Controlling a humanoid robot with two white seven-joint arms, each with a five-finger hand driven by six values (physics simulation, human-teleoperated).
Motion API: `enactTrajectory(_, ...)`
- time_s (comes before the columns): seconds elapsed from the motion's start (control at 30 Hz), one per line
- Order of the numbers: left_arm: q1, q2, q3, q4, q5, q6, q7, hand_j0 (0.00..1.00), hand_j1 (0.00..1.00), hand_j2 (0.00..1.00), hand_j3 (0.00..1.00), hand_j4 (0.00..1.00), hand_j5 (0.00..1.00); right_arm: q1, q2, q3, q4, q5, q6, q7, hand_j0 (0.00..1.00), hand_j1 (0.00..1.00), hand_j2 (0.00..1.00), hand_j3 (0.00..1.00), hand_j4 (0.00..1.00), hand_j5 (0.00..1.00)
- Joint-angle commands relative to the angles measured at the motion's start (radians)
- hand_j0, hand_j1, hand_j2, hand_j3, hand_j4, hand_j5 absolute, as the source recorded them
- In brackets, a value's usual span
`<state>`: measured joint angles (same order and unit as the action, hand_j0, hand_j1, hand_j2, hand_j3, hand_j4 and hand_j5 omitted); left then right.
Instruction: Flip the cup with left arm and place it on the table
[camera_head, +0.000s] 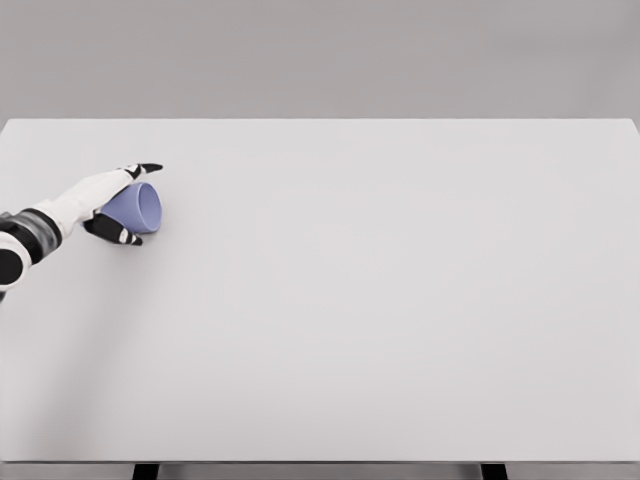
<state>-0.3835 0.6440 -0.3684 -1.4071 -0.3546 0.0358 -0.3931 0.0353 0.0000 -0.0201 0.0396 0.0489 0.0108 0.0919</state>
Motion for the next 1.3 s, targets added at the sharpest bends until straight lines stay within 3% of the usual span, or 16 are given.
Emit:
enactTrajectory(0.0, 0.000, -0.003, -0.009, 0.007, 0.000, 0.000, 0.000, 0.97, 0.97, 0.97, 0.97, 0.97, 0.97, 0.000, 0.000, 0.000, 0.000, 0.000, 0.000, 0.000, 1.00, 1.00, 1.00, 1.00, 1.00, 1.00)
enactTrajectory(0.17, 0.003, -0.003, -0.012, 0.005, 0.000, 0.000, -0.004, 0.79, 0.79, 0.79, 0.79, 0.79, 0.79, 0.000, 0.000, 0.000, 0.000, 0.000, 0.000, 0.000, 1.00, 1.00, 1.00, 1.00, 1.00, 1.00)
enactTrajectory(0.63, -0.002, 0.000, 0.006, -0.012, 0.020, -0.011, -0.001, 0.78, 0.78, 0.78, 0.78, 0.78, 0.78, 0.000, 0.000, 0.000, 0.000, 0.000, 0.000, 0.000, 1.00, 1.00, 1.00, 1.00, 1.00, 1.00)
enactTrajectory(0.93, 0.008, -0.006, 0.072, -0.032, 0.249, -0.016, 0.002, 0.80, 0.80, 0.80, 0.80, 0.80, 0.80, 0.000, 0.000, 0.000, 0.000, 0.000, 0.000, 0.000, 1.00, 1.00, 1.00, 1.00, 1.00, 1.00)
enactTrajectory(1.13, 0.014, -0.044, 0.128, -0.024, 0.417, -0.016, 0.002, 0.80, 0.80, 0.80, 0.80, 0.80, 0.80, 0.000, 0.000, 0.000, 0.000, 0.000, 0.000, 0.000, 1.00, 1.00, 1.00, 1.00, 1.00, 1.00)
enactTrajectory(1.27, 0.015, -0.092, 0.174, -0.020, 0.483, -0.016, 0.002, 0.80, 0.80, 0.80, 0.80, 0.80, 0.80, 0.000, 0.000, 0.000, 0.000, 0.000, 0.000, 0.000, 1.00, 1.00, 1.00, 1.00, 1.00, 1.00)
